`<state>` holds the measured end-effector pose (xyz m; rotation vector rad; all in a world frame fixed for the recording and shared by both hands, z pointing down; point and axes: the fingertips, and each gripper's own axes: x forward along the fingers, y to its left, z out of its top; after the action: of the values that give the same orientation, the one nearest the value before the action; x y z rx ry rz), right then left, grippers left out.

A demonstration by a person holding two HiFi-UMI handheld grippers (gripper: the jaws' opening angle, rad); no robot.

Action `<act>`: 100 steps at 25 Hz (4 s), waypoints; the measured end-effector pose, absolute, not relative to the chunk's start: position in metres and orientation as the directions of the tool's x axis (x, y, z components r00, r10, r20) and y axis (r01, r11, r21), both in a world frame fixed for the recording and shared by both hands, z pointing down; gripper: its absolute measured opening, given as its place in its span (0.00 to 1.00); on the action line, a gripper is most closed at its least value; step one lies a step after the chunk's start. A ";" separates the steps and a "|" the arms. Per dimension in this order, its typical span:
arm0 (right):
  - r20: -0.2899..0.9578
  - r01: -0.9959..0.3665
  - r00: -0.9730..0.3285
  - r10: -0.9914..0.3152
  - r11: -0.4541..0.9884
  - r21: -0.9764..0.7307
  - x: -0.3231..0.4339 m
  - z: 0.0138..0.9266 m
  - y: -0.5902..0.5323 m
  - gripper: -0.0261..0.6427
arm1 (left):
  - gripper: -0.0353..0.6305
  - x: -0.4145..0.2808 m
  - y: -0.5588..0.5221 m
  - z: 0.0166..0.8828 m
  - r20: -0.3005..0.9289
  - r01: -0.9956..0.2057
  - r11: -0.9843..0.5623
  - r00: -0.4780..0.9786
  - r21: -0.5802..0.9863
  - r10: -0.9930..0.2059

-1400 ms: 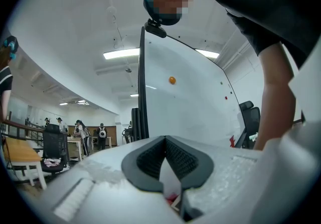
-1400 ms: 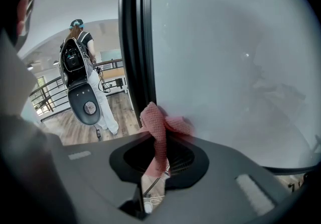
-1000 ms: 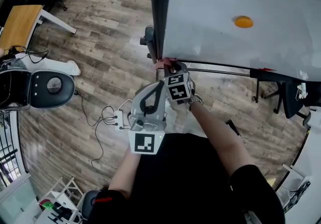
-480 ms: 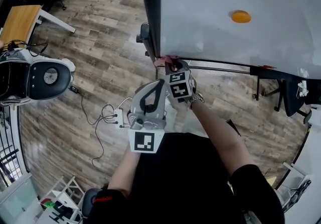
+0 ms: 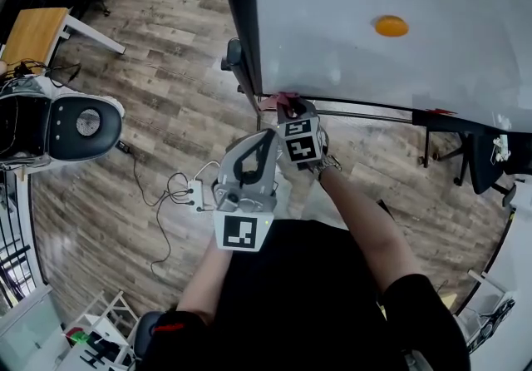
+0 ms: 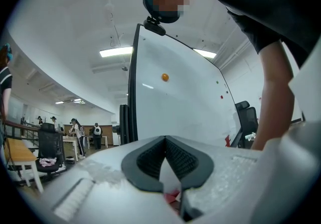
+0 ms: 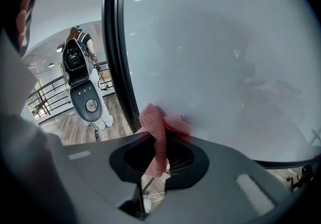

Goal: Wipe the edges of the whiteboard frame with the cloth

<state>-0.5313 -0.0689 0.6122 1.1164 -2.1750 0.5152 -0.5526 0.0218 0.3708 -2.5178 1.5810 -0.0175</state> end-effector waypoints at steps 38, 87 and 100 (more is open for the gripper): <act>0.701 -0.769 -0.490 -0.518 0.635 -0.069 -0.485 0.612 -0.072 0.12 | 0.05 -0.520 0.008 0.333 -0.217 -0.968 -0.130 0.177 -0.214 -0.960; 0.714 -0.771 -0.514 -0.475 0.622 -0.140 -0.385 0.616 -0.079 0.12 | 0.05 -0.438 -0.033 0.367 -0.180 -0.952 -0.056 0.115 -0.302 -0.977; 0.721 -0.765 -0.515 -0.464 0.628 -0.142 -0.362 0.616 -0.081 0.12 | 0.05 -0.431 -0.042 0.372 -0.169 -0.954 -0.032 0.086 -0.299 -0.982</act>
<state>-0.3619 -0.0806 0.6159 0.9575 -2.1972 0.5970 -0.4309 -0.0419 0.3720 -2.0385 1.9171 -0.1176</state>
